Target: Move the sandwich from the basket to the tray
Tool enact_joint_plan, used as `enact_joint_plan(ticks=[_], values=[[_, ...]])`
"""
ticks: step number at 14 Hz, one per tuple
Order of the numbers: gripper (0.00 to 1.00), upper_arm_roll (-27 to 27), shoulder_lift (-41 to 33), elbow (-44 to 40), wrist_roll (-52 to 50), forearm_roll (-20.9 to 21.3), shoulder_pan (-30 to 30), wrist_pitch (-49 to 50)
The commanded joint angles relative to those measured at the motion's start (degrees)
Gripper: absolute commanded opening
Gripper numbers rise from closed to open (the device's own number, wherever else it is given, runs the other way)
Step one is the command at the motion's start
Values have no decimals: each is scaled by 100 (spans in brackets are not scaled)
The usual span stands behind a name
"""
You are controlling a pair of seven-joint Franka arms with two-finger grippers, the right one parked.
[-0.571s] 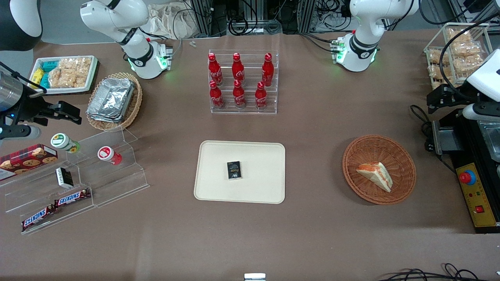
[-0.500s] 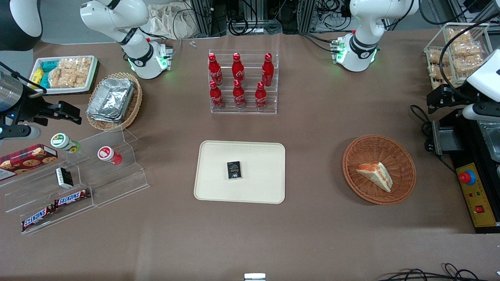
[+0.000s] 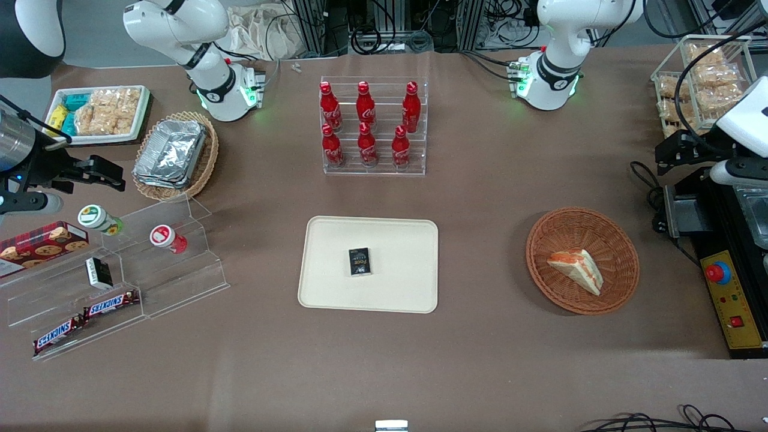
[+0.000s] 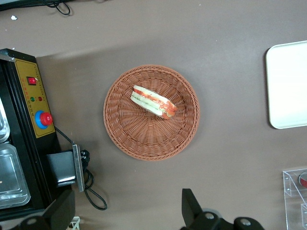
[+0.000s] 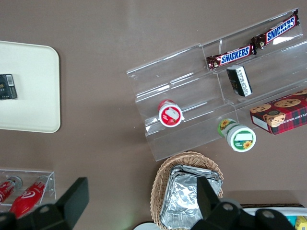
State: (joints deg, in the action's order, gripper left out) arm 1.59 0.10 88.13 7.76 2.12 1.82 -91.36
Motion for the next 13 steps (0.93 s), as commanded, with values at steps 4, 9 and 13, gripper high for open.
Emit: enact_joint_plan(ticks=[4, 9, 13], values=[[100, 17, 165, 265, -3, -115, 73, -57], [100, 17, 174, 1055, -422, -518, 38, -731], [100, 17, 148, 2206, -1625, -528, 64, -2277]])
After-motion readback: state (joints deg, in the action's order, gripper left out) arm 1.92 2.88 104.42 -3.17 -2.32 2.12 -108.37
